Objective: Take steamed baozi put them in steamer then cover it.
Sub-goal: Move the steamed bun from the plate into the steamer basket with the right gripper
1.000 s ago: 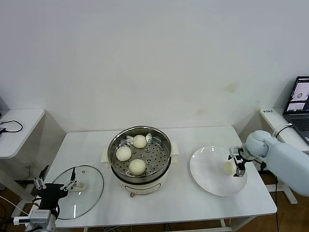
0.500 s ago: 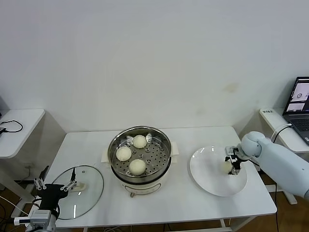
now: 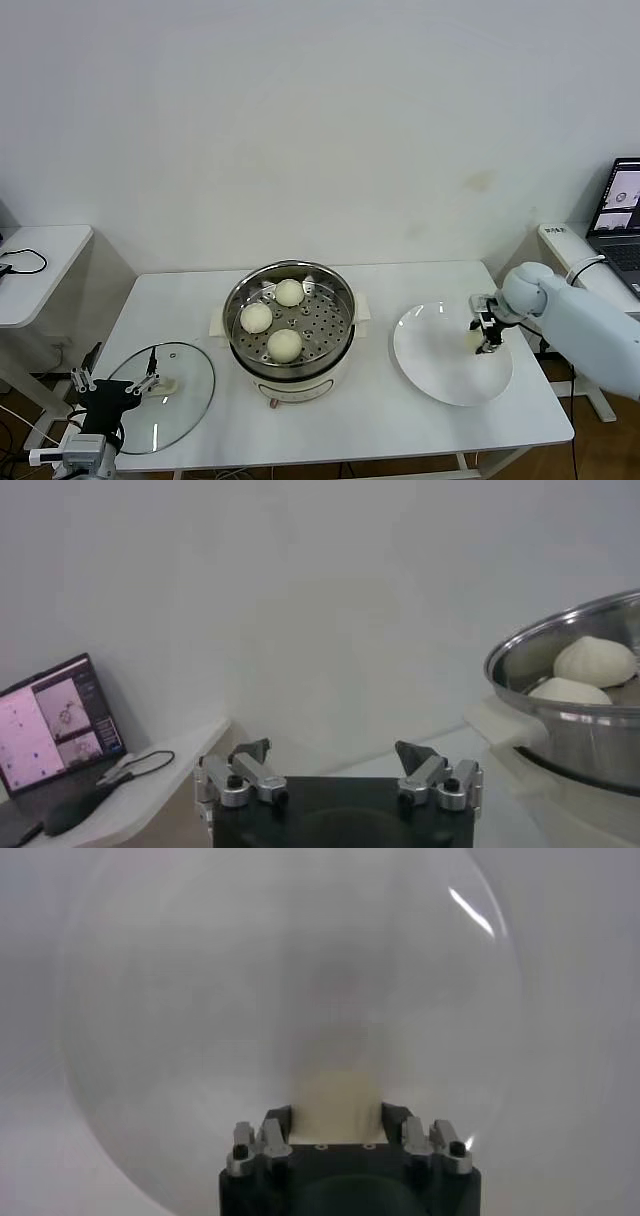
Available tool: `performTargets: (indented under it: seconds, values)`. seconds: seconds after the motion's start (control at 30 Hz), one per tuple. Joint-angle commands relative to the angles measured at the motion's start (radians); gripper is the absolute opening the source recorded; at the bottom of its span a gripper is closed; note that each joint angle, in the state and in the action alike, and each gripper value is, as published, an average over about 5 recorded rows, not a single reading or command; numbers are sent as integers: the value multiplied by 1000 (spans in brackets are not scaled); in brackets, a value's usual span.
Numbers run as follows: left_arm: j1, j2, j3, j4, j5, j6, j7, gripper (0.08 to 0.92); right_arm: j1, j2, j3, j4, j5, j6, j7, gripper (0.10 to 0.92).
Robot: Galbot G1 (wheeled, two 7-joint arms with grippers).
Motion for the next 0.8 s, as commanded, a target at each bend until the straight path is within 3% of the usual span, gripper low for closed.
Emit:
performTargets:
  seconds: [0.03,0.43,0.8]
  values:
    - [-1,1,1,-2,-1,0,0,823,208,-38,-141,101,119,-40,-24,569]
    - [-14,14,5,2,-2,2,1,823,706,89,-488,289,448,-159,15,582]
    - [-28,8,6,13,-6,3,2,823,735,340,-529,327,675,-324,149,594]
